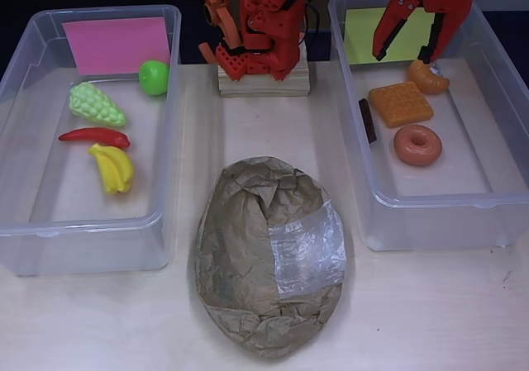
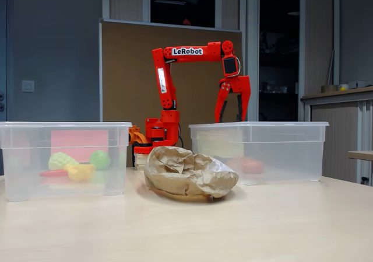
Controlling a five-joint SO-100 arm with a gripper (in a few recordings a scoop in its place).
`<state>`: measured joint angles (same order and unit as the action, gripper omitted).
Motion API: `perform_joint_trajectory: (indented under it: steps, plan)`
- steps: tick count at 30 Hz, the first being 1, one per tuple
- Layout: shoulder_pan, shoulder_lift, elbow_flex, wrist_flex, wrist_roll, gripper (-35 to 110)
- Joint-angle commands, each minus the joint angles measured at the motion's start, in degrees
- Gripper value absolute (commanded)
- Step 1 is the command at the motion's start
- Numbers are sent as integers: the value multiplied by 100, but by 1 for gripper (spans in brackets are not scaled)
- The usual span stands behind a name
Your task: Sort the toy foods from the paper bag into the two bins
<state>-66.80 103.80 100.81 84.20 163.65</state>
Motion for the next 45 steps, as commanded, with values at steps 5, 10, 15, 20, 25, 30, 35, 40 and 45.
perform_joint_trajectory:
  steps: [5, 10, 15, 20, 25, 30, 35, 40, 45]
  plan:
    - [694, 352, -492, 949, -879, 30]
    - [1731, 712, -343, 1125, -2382, 17]
    - [2742, 1626, 888, 439, -3999, 6]
    - [3920, 2698, 2399, -624, -5651, 3]
    - [5106, 3472, 3340, -1626, -7523, 1]
    - [5607, 4210, 3902, -2224, -8569, 0]
    - [5810, 5528, 5247, -2962, -9097, 0]
    - [6073, 6732, 6495, -3480, -9879, 1]
    - [6214, 7963, 7418, -3621, -10670, 3]
